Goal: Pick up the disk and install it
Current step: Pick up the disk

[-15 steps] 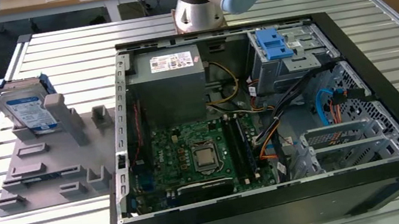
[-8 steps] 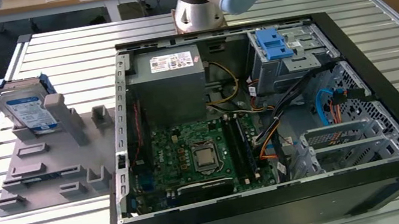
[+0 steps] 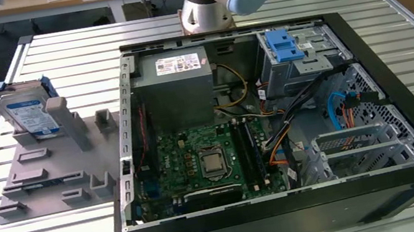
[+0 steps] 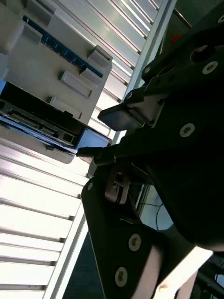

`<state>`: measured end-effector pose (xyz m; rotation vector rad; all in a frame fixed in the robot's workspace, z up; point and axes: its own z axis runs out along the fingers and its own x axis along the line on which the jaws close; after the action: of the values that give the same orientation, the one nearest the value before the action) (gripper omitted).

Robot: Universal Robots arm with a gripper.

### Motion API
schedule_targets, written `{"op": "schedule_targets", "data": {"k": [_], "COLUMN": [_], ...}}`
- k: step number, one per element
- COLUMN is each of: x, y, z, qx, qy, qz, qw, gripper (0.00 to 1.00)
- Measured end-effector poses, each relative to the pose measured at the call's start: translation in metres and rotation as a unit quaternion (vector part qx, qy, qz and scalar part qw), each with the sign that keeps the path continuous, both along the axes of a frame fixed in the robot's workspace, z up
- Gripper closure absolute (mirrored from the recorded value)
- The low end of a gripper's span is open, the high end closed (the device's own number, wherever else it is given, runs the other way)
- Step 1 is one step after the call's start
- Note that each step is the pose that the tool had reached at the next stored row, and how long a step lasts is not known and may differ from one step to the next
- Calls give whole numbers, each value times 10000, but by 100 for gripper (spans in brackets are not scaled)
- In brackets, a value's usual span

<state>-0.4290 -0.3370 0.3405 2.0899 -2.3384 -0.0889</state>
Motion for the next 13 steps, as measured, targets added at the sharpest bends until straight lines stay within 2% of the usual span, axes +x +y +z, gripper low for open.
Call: {"op": "schedule_targets", "data": {"k": [1,2,4,5,6,10,13], "x": [0,-1,-19,-30,-40,-63,-64], "y": [0,0,1,1,0,-1,0], "z": [-8,-18,-41,-56,-71,-116,-144], "qx": [2,2,2,2,3,2,2], "qy": [-1,-2,-8,-13,-18,-47,-59], "qz": [87,145,185,197,210,284,425], "qw": [10000,9999,9998,9998,9998,9996,9991], "gripper": [59,59,47,47,41,41,41]}}
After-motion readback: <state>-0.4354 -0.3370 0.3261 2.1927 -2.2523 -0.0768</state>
